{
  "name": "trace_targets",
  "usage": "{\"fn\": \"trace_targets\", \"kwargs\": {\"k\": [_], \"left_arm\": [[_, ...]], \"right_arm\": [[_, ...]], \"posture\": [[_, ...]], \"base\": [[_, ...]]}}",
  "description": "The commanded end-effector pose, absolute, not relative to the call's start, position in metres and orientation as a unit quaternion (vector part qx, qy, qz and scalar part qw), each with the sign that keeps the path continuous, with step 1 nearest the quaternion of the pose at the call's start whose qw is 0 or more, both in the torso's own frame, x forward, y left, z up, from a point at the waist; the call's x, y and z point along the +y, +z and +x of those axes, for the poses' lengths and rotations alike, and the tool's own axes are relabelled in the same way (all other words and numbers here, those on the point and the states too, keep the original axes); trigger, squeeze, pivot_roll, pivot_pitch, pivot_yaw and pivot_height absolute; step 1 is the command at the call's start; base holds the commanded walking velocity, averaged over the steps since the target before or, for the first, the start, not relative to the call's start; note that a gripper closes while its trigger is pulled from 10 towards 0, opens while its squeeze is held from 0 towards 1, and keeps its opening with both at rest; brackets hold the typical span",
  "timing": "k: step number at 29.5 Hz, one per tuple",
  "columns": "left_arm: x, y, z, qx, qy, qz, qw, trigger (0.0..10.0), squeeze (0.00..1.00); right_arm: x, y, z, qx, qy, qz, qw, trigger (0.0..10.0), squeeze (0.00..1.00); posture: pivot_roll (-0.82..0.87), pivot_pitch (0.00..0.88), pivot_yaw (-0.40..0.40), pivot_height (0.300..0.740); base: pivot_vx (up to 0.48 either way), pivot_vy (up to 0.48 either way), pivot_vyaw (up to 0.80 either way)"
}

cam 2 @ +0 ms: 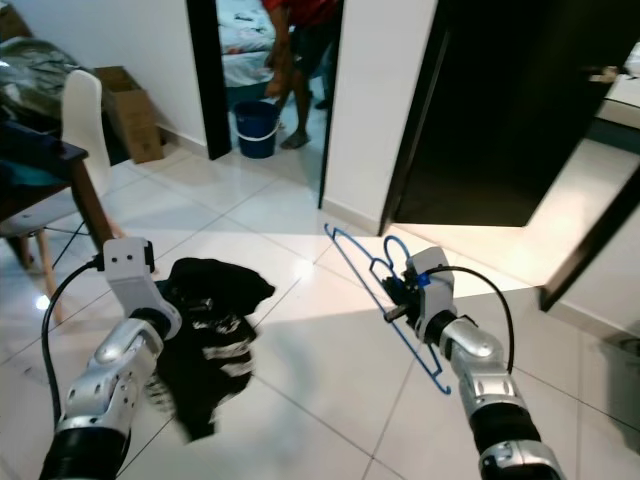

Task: Hang hanger

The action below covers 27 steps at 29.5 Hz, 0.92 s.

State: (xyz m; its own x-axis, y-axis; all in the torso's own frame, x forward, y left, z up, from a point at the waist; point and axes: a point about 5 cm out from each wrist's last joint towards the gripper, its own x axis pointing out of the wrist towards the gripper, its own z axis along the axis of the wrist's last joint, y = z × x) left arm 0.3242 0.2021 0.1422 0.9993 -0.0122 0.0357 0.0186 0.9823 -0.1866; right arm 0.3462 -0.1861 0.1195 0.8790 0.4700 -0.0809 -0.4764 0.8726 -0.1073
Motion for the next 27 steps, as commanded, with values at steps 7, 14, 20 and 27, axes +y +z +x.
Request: {"fn": "trace_targets", "kwargs": {"k": [7,14,20,27], "left_arm": [[0.203,0.199,0.327,-0.124,-0.011,-0.057,0.991,10.0,0.00],[0.202,0.228,0.329,-0.164,-0.019,-0.041,0.985,10.0,0.00],[0.204,0.256,0.332,-0.204,-0.029,-0.029,0.978,10.0,0.00],[0.204,0.298,0.342,-0.253,-0.066,-0.010,0.965,10.0,0.00]], "right_arm": [[-0.189,0.119,0.343,0.019,0.246,-0.062,0.967,10.0,0.00],[-0.188,0.119,0.343,0.018,0.247,-0.061,0.967,10.0,0.00],[-0.188,0.118,0.343,0.021,0.243,-0.058,0.968,10.0,0.00],[-0.190,0.117,0.345,0.029,0.228,-0.040,0.972,10.0,0.00]], "posture": [[0.03,0.049,-0.122,0.740],[0.03,0.052,-0.116,0.740],[0.03,0.050,-0.112,0.740],[0.04,0.044,-0.103,0.740]], "base": [[0.480,0.000,0.78],[0.480,0.000,0.78],[0.480,0.000,0.73],[0.480,0.000,-0.23]]}}
